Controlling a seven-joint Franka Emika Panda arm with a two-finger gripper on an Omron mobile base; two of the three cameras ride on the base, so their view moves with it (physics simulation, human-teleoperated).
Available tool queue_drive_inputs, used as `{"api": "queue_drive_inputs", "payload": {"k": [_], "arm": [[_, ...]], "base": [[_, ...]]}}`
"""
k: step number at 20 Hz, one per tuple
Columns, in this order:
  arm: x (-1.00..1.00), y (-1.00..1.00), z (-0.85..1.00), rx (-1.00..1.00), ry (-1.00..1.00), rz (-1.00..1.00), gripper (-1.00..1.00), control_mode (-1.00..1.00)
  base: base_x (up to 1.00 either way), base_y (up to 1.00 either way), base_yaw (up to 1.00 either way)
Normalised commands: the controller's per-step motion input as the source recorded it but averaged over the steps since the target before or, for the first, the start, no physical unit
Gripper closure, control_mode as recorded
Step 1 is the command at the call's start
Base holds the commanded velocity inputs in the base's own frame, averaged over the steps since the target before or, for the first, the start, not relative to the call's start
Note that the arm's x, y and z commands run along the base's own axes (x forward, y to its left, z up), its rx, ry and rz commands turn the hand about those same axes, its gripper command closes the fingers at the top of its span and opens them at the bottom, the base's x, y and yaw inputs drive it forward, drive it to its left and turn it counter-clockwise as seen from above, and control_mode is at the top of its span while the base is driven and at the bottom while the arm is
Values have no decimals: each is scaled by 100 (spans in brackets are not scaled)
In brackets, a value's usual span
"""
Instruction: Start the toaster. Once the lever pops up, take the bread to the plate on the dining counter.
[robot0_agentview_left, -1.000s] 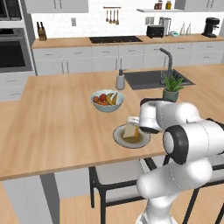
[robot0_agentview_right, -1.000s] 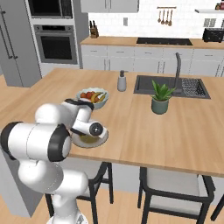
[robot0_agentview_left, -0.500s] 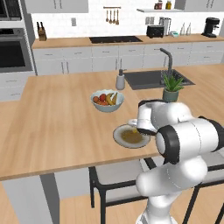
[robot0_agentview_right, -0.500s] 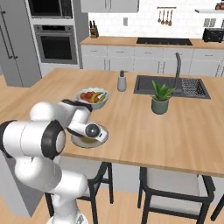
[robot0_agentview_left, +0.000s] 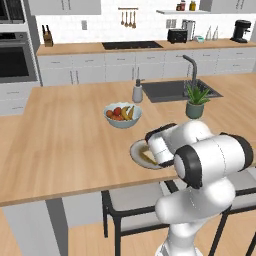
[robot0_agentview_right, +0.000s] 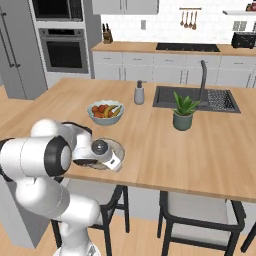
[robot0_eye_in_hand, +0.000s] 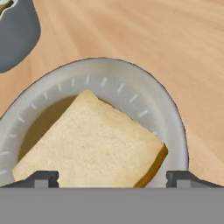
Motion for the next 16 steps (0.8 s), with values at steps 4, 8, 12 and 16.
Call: {"api": "queue_drive_inputs", "payload": {"k": [4,8,12,16], "arm": [[2,-33,70,0,40,-16,-100,-100],[4,-21,98,0,27,-16,-100,-100],[6,-2,100,0,11,-11,-100,-100],[0,-2,100,1,13,-9,-100,-100]], "base": [[0,0,0],[0,0,0],[0,0,0],[0,0,0]]}}
